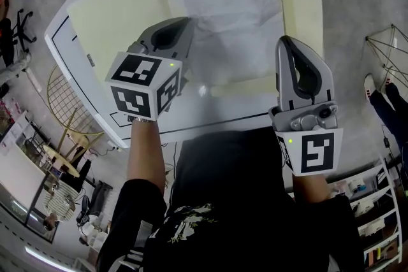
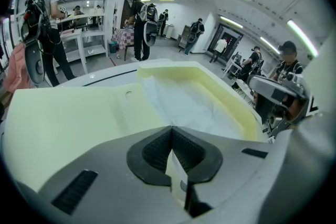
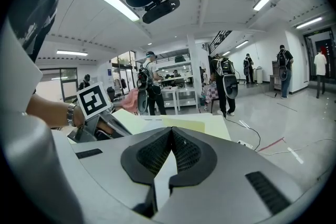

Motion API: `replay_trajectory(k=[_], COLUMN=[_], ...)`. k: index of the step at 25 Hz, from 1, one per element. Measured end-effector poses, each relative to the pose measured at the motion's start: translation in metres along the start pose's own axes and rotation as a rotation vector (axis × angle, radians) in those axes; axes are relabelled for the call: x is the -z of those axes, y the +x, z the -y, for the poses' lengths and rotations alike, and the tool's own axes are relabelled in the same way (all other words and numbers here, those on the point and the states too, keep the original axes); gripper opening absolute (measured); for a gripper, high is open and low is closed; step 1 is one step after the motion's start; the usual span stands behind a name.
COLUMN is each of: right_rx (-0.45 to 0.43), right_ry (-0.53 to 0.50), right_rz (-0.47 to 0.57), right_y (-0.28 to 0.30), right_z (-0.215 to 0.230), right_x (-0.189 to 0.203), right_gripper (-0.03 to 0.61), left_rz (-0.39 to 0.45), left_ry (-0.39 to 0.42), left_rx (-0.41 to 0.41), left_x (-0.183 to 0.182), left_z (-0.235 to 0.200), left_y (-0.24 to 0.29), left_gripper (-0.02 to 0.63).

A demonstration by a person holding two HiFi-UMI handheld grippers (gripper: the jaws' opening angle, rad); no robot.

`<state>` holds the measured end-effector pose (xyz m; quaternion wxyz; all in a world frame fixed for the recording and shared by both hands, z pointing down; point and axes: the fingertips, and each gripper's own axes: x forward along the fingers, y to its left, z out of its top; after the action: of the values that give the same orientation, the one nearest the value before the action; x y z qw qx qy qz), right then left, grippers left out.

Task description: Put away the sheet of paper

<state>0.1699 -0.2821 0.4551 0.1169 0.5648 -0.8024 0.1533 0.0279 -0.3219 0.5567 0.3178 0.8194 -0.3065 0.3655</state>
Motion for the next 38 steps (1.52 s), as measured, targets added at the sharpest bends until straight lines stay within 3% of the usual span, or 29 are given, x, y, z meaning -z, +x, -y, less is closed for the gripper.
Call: replay_trajectory(k=[9, 19, 21, 26, 35, 38], right_rx=[0.022, 0.032, 0.028, 0.023, -0.009, -0.032], right_ry=[0.009, 0.014, 0.015, -0.005, -0.046, -0.067], right_rz=[-0.008, -0.006, -0.007, 0.013, 0.059, 0.071], right_y=[-0.008, -0.012, -0.012, -0.017, -0.024, -0.026], right_z=[0.003, -0.005, -0.005, -0.006, -0.012, -0.02], right_x=[0.011, 0.01, 0.013, 0.007, -0.014, -0.024], right_gripper=[-0.002, -0.002, -0.002, -0.002, -0.002, -0.002], left_rz=[-0.018, 0.012, 0.007, 0.022, 0.114, 0.189], left_ry=[0.008, 0.081, 0.106, 0.14, 0.175, 0.16], left_rx=[0.062, -0.002, -0.004, -0.012, -0.088, -0.133], left_x=[0.002, -0.007, -0.005, -0.006, -0.017, -0.021], left_z=[0.015, 0.017, 0.021, 0.031, 0.024, 0.028], left_y=[0.027, 0.033, 0.037, 0.035, -0.017, -0.045], left_gripper=[0.0, 0.006, 0.086, 0.115, 0.077, 0.014])
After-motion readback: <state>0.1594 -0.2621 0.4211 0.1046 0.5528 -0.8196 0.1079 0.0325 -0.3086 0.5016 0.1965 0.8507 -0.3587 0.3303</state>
